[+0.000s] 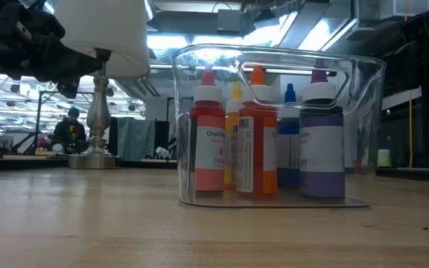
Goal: Pick & Place food coloring
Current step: Return to Home Position
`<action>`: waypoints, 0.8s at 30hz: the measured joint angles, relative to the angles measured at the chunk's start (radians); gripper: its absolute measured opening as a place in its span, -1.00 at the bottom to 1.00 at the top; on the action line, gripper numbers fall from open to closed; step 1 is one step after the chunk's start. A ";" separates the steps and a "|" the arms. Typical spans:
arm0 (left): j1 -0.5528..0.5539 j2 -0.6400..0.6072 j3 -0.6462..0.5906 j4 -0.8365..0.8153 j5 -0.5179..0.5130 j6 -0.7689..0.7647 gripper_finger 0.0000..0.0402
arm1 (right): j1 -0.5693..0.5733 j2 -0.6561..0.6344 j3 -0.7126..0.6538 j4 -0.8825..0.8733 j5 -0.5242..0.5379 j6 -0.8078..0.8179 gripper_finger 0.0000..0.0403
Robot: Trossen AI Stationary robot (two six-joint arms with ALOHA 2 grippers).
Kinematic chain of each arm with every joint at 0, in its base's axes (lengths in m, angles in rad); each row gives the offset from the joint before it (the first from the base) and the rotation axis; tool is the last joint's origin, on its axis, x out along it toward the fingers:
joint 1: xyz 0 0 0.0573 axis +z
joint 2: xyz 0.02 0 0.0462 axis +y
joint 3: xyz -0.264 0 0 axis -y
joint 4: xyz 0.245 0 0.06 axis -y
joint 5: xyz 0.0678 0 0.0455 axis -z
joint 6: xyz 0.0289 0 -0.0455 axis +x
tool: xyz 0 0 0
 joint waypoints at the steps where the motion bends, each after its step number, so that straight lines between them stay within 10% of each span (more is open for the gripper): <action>1: 0.000 0.000 0.000 0.000 0.000 0.000 -0.95 | 0.000 0.000 0.000 0.000 0.000 0.000 -0.92; 24: 0.000 0.000 0.000 0.000 0.000 0.000 -0.97 | 0.000 0.000 0.000 0.000 0.000 0.000 -0.92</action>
